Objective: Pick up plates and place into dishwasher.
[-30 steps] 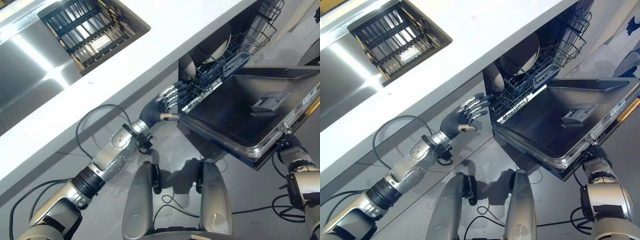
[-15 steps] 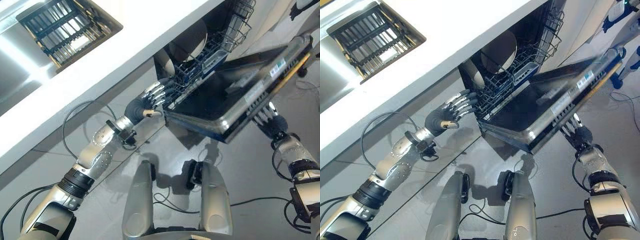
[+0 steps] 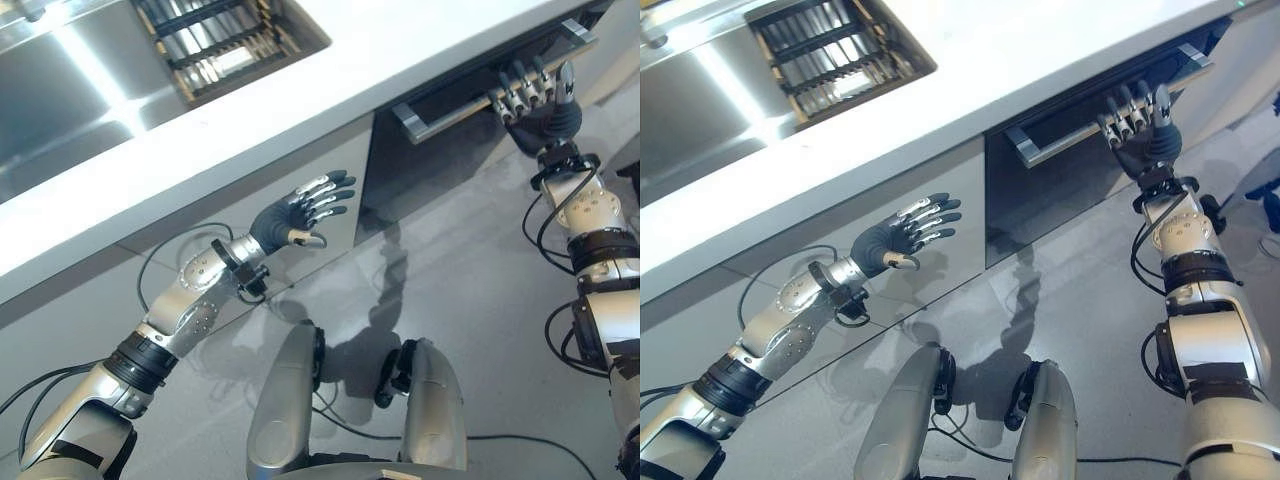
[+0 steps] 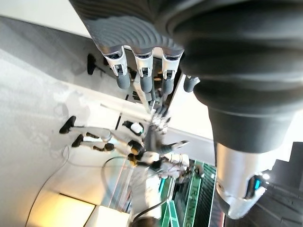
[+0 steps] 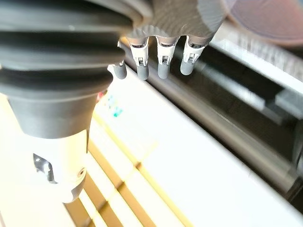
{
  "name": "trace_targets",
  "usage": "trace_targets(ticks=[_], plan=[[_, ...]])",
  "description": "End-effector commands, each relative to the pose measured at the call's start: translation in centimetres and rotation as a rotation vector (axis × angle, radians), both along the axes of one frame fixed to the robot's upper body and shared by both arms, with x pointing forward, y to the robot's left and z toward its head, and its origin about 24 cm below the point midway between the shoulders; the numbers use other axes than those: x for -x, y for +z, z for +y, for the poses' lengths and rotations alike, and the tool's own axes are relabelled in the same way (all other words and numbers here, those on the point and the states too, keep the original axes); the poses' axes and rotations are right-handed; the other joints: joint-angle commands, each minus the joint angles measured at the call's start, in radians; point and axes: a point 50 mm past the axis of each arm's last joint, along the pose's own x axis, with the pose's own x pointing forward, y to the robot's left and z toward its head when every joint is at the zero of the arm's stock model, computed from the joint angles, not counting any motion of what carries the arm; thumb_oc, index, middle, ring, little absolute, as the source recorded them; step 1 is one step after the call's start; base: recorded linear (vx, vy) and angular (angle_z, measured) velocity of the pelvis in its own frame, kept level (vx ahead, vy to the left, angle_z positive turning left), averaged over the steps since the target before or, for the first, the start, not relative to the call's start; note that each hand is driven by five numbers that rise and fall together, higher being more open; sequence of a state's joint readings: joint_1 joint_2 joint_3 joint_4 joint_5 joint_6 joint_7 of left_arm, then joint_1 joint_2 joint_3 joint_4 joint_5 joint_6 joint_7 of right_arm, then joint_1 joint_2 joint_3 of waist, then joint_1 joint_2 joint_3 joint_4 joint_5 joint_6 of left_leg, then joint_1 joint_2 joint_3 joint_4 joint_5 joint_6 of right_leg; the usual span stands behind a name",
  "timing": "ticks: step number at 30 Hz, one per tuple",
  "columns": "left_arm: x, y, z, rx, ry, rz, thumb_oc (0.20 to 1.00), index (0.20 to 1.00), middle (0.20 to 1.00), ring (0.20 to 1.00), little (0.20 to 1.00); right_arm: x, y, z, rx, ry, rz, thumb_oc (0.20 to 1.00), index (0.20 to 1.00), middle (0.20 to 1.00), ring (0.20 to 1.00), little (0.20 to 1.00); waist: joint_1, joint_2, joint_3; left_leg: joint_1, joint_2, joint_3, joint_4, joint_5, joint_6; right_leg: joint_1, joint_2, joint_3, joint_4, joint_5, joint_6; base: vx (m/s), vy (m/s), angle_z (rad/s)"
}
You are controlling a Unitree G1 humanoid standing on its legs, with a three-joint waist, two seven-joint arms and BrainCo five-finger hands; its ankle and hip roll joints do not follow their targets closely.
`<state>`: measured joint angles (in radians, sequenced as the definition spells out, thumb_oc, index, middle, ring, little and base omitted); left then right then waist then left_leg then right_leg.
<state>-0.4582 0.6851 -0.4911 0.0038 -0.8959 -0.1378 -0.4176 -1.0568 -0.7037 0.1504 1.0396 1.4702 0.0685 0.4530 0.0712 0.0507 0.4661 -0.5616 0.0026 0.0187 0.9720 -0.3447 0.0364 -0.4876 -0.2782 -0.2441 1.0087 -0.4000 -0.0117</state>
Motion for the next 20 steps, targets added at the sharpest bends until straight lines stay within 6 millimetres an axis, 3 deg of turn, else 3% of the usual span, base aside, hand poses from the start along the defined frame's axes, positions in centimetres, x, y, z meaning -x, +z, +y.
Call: trace_targets(ticks=[1,3,4,7,9,15,20], plan=[[0.7,-1.7,-0.8,0.055,-0.019,0.040,1.000,1.000,1.000,1.000,1.000,0.1,-3.1,-0.5,-0.024,-0.073,0.069,1.000,1.000,1.000,1.000,1.000,0.039,-0.006,-0.077,0.119,0.021,0.036,-0.099,-0.063,0.035,0.045,0.069,0.073,-0.156,0.097,-0.023,0.04,0.022,0.25],[0.9,-2.6,-0.8,0.080,-0.046,0.083,1.000,1.000,1.000,1.000,1.000,0.3,-4.8,-0.7,-0.038,-0.086,0.118,1.000,1.000,1.000,1.000,1.000,0.038,-0.009,-0.087,0.149,0.025,0.037,-0.139,-0.048,0.034,0.078,0.074,0.068,-0.193,0.107,-0.023,0.06,0.020,0.09],[1.2,-4.3,-0.9,0.083,-0.053,0.132,1.000,1.000,1.000,1.000,1.000,0.8,-7.4,-0.9,-0.050,-0.096,0.174,1.000,1.000,1.000,1.000,1.000,0.034,-0.012,-0.104,0.178,0.030,0.041,-0.188,-0.032,0.028,0.109,0.083,0.067,-0.233,0.114,-0.020,0.07,0.015,-0.08],[1.6,-6.7,-1.0,0.049,-0.061,0.197,1.000,1.000,1.000,1.000,1.000,1.8,-11.2,-0.9,-0.068,-0.151,0.292,1.000,1.000,1.000,1.000,1.000,0.028,-0.018,-0.131,0.243,0.038,0.054,-0.284,0.006,0.017,0.170,0.096,0.066,-0.318,0.141,-0.011,0.11,0.013,-0.08],[2.5,-10.0,-0.9,0.037,-0.036,0.312,1.000,1.000,1.000,1.000,1.000,3.0,-15.3,-0.5,-0.088,-0.201,0.431,1.000,1.000,1.000,1.000,1.000,0.017,-0.026,-0.169,0.313,0.048,0.069,-0.395,0.047,0.005,0.241,0.113,0.070,-0.437,0.175,0.006,0.15,0.015,-0.09],[5.7,-18.7,0.4,-0.025,0.150,0.628,1.000,1.000,1.000,1.000,1.000,7.5,-24.9,4.0,0.009,-0.126,0.747,1.000,1.000,1.000,1.000,1.000,-0.012,-0.053,-0.281,0.505,0.058,0.088,-0.723,0.184,-0.033,0.431,0.145,0.091,-0.782,0.291,0.049,0.14,-0.002,-0.12],[9.6,-24.3,1.7,-0.072,0.308,0.874,1.000,1.000,1.000,1.000,1.000,14.3,-32.2,9.3,0.094,0.042,1.007,1.000,1.000,1.000,1.000,1.000,-0.043,-0.057,-0.335,0.605,0.070,0.118,-0.907,0.262,-0.056,0.511,0.158,0.099,-0.952,0.374,0.079,0.06,0.003,-0.10]])
